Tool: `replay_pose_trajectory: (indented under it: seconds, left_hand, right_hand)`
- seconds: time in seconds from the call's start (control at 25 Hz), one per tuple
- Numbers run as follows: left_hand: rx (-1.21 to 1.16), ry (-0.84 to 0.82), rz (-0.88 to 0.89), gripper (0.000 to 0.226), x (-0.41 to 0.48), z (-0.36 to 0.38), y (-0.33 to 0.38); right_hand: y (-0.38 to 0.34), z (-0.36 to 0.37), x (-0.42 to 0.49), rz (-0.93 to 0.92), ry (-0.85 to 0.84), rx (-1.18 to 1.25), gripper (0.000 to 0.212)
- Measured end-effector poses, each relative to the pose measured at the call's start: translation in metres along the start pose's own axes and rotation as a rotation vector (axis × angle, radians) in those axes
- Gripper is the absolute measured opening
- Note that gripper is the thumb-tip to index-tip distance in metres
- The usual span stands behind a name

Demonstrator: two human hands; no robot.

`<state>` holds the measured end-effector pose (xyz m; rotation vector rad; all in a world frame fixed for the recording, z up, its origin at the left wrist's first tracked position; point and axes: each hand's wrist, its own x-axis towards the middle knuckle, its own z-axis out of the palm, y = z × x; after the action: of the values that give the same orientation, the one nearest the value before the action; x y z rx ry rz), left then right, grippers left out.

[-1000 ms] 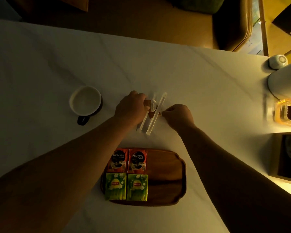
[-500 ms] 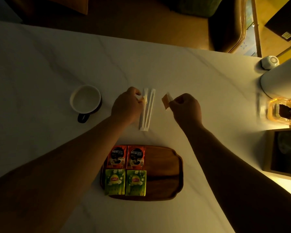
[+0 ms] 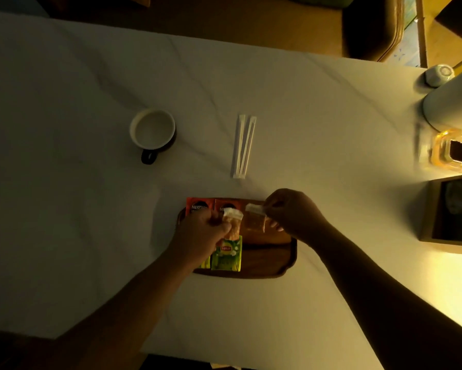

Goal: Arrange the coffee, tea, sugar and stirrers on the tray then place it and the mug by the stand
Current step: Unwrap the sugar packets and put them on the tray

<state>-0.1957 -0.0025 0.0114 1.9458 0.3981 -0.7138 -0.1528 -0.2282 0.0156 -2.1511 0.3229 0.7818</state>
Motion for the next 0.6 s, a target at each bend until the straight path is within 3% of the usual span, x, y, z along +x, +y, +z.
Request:
replay_pose_trajectory:
  seconds: [0.12,0.32,0.48,0.6]
  left_hand:
    - [-0.009,-0.062,0.000,0.005,-0.014,0.009,-0.016]
    - [-0.040,-0.050,-0.011,0.006,-0.017,0.021,-0.019]
    - [-0.100,-0.044,-0.004,0.006,-0.017,0.031,-0.015]
    - [-0.120,-0.040,-0.007,0.006,-0.017,0.039,-0.014]
  right_hand:
    - [0.006,0.017,0.001,-0.050,0.030,-0.101,0.017]
    - [0.007,0.030,0.007,-0.064,0.150,-0.089,0.005]
    - [0.009,0.031,-0.008,-0.132,0.263,-0.164,0.008]
    - [0.022,0.037,-0.034,-0.018,0.055,0.004,0.018]
